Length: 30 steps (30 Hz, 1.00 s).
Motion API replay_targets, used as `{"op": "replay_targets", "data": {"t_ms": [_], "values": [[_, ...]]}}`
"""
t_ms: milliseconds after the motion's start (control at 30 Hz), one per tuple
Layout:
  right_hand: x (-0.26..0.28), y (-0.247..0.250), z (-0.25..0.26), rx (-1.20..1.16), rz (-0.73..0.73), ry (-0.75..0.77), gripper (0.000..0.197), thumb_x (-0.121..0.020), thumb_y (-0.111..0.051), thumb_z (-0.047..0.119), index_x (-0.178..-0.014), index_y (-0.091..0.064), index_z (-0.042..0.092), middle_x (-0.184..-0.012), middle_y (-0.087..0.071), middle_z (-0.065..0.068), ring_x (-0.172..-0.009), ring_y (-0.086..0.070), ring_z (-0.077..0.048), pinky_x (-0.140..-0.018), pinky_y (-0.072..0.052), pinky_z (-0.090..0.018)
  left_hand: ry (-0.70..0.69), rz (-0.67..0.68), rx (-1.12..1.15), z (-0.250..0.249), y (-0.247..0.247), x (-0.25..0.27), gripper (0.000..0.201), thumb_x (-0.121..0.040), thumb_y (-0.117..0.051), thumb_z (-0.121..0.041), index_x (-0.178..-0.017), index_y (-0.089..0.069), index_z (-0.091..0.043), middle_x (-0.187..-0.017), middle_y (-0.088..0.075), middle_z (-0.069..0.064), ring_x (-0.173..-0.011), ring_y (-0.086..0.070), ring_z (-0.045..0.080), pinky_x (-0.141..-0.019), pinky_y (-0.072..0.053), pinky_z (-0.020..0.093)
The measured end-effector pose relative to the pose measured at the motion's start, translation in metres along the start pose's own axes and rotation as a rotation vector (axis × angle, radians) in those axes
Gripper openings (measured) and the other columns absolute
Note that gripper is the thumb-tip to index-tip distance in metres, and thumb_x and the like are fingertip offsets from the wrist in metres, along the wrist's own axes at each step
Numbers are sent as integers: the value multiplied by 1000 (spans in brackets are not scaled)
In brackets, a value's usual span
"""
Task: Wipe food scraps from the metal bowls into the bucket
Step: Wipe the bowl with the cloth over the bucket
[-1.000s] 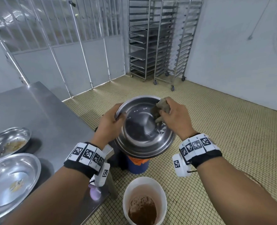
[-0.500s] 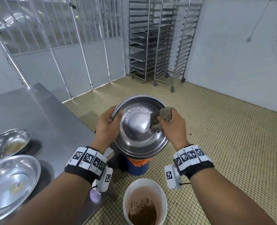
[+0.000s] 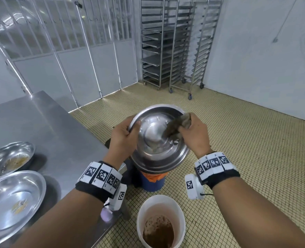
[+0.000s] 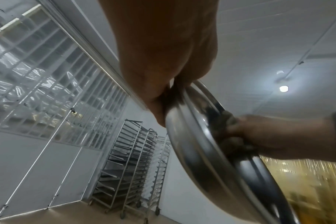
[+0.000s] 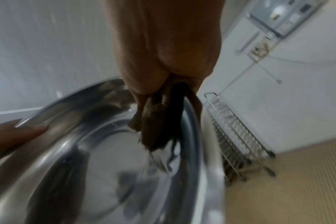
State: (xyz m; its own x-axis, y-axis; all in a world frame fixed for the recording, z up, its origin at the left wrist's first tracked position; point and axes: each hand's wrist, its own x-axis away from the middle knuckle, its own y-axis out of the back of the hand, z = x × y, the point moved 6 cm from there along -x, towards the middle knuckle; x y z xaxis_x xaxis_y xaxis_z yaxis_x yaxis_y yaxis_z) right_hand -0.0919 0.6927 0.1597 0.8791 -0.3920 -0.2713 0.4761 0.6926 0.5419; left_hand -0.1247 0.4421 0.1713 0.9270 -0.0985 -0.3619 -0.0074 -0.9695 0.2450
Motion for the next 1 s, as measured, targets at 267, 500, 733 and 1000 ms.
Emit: {"op": "replay_targets", "data": {"t_ms": [267,500,733,1000], "values": [[10,-2,-6,-120,-70,-34,35,-88,-76,25,-119,-59,22,-102,-69,9,-90,-65,-6,-79,-52,-22,19,-135,132,5,6,-1,21,-104,-58,-23,-89,-72,-19,-69,-61,-4,-65,-56,16,-60,-49,35],[-6,6,11,42,0,26,25,-88,-73,16,-108,-63,28,-90,-66,13,-79,-64,-6,-65,-49,-16,-21,31,4,2,-6,7,19,-107,-55,-22,-109,-74,-18,-73,-70,-18,-68,-66,3,-61,-49,13],[14,-7,-7,-190,-81,-64,27,-90,-74,21,-111,-59,28,-98,-64,19,-88,-59,7,-66,-42,-5,9,-208,212,-3,9,6,19,-106,-56,-18,-95,-71,-13,-71,-63,-7,-65,-56,9,-60,-48,22],[3,10,8,0,-66,88,32,-93,-69,13,-124,-62,17,-93,-67,9,-75,-62,0,-59,-46,-8,-13,-7,-8,0,10,0,22,-105,-56,-23,-124,-66,-30,-96,-72,-13,-91,-68,1,-83,-55,23]]}}
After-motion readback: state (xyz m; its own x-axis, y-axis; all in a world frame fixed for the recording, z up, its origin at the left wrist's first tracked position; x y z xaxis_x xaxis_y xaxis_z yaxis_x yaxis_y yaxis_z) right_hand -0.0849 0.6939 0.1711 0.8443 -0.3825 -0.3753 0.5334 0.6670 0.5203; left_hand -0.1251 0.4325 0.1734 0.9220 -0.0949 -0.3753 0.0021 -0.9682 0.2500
